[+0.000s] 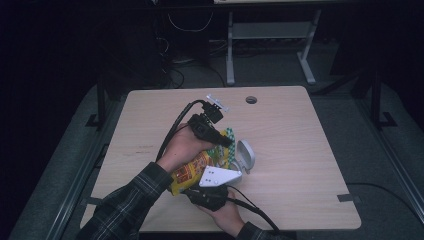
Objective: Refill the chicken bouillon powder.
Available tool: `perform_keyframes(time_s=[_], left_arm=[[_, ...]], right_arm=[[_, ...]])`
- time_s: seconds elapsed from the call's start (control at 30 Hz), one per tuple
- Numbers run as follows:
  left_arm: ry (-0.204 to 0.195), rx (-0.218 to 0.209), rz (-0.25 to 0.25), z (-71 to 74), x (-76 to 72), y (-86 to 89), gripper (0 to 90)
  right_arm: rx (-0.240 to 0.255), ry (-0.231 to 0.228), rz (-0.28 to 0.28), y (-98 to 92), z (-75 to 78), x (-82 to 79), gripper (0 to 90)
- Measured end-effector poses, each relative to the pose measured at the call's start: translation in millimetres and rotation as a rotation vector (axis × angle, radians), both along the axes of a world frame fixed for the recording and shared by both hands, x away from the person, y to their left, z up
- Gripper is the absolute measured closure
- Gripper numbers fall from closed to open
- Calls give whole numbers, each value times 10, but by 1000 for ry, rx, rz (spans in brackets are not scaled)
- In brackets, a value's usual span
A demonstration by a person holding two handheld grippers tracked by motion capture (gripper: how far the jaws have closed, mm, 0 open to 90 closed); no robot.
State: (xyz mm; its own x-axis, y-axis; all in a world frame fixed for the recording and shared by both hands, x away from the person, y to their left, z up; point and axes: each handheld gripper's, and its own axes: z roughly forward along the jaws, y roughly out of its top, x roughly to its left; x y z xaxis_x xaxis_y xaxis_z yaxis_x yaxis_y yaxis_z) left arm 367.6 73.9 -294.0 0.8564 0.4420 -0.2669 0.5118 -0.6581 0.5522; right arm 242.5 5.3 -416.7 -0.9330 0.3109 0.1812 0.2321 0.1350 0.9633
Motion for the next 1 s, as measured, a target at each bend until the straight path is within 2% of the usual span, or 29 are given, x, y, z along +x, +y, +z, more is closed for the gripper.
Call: perform_keyframes(time_s=[1.0], left_arm=[[0, 7, 5, 2, -4, -14, 899]], right_arm=[[1, -4, 2, 1, 6, -6, 899]])
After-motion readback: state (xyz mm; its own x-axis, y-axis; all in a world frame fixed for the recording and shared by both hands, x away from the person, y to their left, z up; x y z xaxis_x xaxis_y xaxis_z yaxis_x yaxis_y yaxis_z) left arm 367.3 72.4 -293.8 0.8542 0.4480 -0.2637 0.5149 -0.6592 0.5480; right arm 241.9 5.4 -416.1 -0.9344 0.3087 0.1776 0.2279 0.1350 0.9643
